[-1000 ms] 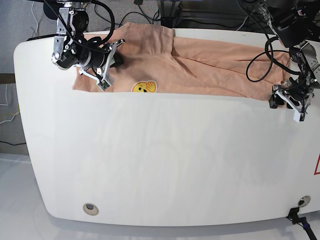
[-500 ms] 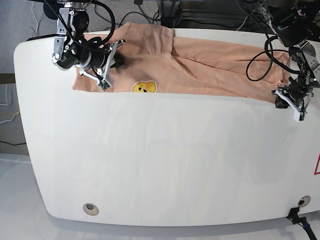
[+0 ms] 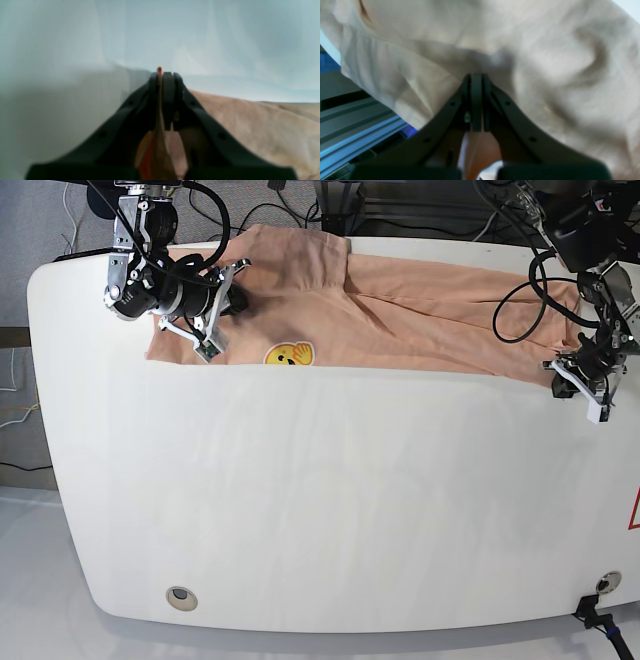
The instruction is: Fold the T-shirt properly
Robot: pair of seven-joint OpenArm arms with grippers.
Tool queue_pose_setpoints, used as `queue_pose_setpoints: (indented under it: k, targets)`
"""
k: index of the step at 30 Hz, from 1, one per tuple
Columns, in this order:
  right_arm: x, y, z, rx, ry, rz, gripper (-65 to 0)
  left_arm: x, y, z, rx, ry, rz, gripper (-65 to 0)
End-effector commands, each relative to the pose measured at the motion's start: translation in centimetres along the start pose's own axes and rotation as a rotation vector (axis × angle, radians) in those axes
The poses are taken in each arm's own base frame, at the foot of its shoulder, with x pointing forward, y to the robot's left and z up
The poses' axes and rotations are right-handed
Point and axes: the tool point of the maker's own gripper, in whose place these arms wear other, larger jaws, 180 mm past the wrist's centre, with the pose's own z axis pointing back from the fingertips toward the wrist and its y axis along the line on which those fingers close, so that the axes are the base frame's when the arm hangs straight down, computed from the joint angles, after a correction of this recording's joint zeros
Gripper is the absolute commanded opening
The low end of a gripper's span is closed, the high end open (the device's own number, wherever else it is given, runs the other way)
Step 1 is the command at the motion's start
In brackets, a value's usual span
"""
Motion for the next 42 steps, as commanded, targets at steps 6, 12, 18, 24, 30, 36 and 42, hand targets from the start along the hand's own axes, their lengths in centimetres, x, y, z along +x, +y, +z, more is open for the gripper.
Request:
queue_pose_setpoints:
  k: [6,12,18,24,30,36,42]
  targets:
    - [1.0,-0.2,0.5,-0.005,-0.034,0.014,-65.0,2.7,-0.3,4.5,0.049,-0.057,-0.152,-65.0]
    - [1.0,-0.2,0.5,-0.005,-0.034,0.014,-65.0,2.1,-2.6,7.8,0.031,-0.040,-0.246,-65.0]
    - [1.0,-0.2,0.5,-0.005,-0.034,0.014,-65.0,1.1,-3.9,10.2,0.049,-0.009,-0.338,-65.0]
    - [1.0,-0.3,0.5,-0.006,-0.033,0.015,-65.0,-0.1,-2.7,11.1,0.079,0.018,-0.322,-65.0]
    - [1.0,-0.3,0.5,-0.006,-0.033,0.015,-65.0,0.5,-0.9,12.1,0.131,0.010,-0.321,-65.0]
    - [1.0,-0.3,0.5,-0.008,-0.033,0.016,-65.0,0.1,-0.3,12.5,0.139,0.043,-0.356,-65.0]
    - [1.5,-0.4,0.5,-0.011,-0.043,0.021,-65.0,-0.5,-0.1,12.8,0.143,0.059,-0.351,-42.7]
